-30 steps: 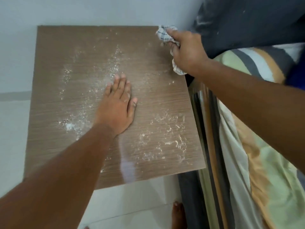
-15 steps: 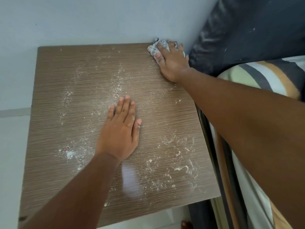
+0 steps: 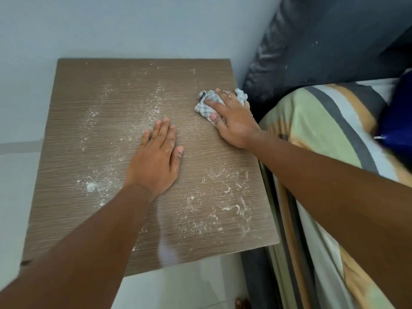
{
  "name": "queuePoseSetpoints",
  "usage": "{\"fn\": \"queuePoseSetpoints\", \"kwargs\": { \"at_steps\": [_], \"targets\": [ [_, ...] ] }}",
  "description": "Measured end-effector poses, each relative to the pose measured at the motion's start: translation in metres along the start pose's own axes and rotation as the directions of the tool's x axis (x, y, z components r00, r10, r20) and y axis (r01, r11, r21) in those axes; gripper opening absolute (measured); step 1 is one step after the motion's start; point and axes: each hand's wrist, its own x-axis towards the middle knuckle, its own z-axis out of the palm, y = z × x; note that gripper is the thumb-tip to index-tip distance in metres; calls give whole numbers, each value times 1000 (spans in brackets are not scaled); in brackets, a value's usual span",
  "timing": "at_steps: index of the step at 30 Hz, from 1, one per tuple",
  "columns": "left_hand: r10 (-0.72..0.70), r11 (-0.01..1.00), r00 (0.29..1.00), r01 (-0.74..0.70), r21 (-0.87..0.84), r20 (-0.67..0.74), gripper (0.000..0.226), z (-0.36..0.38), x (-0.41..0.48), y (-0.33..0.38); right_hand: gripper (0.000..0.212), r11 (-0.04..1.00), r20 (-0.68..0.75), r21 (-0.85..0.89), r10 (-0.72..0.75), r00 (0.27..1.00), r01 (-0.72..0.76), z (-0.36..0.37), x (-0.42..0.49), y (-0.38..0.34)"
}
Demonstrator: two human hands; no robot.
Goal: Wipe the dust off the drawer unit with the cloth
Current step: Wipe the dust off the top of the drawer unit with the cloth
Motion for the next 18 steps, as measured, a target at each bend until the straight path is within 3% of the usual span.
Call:
{"fn": "queuePoseSetpoints", "kwargs": {
  "at_steps": [18],
  "targets": [
    [3,1000,999,-4,-26,-50,59,-1,-9,4,43,996,-11,59,-60,998,61,40,-220,-30]
  ]
}}
